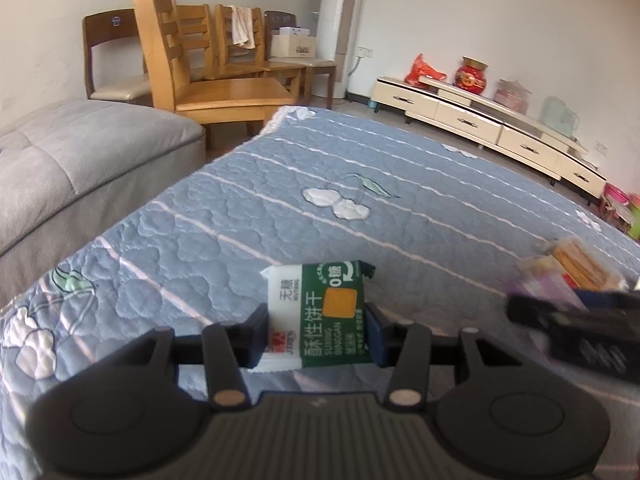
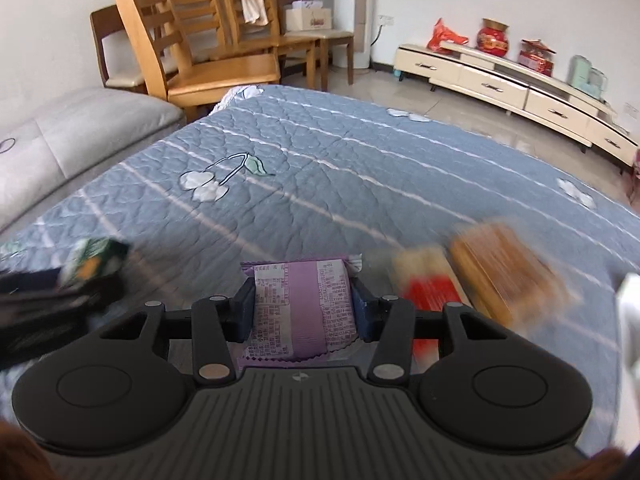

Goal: Organize snacks
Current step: 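Carry the biscuit box and purple packet over the white tray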

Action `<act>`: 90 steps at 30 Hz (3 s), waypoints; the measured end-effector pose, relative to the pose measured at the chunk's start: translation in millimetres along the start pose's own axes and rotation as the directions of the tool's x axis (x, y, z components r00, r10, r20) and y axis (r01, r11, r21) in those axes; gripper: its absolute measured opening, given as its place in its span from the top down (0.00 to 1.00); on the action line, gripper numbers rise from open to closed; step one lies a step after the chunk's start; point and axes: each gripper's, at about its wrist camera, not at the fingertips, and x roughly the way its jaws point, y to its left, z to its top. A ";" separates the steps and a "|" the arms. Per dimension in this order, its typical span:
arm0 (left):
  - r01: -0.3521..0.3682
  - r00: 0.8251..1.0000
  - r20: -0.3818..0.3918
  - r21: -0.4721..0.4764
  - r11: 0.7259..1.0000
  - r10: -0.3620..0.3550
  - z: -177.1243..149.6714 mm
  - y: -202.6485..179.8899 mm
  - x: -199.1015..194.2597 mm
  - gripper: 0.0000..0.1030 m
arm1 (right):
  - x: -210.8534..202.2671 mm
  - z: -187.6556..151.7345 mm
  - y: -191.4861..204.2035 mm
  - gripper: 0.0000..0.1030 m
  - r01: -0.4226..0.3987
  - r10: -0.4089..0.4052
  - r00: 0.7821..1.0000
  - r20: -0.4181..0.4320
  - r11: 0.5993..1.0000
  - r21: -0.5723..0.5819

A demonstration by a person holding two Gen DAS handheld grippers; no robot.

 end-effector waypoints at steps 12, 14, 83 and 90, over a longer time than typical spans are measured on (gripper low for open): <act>0.045 0.999 -0.032 0.074 0.996 -0.043 -21.3 -27.6 -64.1 0.54 | -124.7 -66.2 -6.6 0.43 0.120 -0.123 0.992 0.043 0.990 0.068; 0.072 0.996 -0.048 0.058 0.996 -0.069 -22.6 -28.0 -79.6 0.54 | -139.9 -73.9 -3.7 0.43 0.127 -0.131 0.990 0.052 0.989 0.071; 0.387 0.907 -0.025 0.440 0.810 -0.420 -70.3 -238.0 -228.1 0.54 | -295.2 -147.2 -77.4 0.43 0.369 -0.463 0.867 0.184 0.846 0.386; 0.408 0.893 -0.030 0.473 0.780 -0.449 -74.1 -261.0 -230.4 0.54 | -289.5 -145.9 -91.1 0.43 0.362 -0.464 0.868 0.177 0.836 0.413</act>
